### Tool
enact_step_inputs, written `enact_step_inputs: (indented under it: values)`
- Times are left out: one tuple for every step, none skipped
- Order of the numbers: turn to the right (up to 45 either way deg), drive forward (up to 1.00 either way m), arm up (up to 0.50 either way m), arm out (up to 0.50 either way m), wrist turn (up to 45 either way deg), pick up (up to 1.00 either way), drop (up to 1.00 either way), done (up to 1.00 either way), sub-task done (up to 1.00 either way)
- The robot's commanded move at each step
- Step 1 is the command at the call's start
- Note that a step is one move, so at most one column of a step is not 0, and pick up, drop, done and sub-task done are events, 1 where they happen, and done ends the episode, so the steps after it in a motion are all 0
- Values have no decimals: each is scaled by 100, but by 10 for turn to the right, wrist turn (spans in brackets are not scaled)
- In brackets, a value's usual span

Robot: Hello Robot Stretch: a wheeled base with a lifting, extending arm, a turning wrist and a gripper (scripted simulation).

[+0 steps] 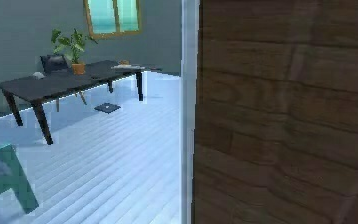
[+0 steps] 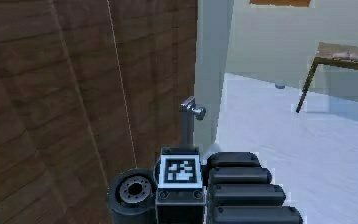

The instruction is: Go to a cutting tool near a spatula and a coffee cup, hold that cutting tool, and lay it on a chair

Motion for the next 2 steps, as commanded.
enact_step_inputs:
  values:
    - [-450,0,0,0,0,0,0,0,0]
    - [-60,0,0,0,0,0,0,0,0]
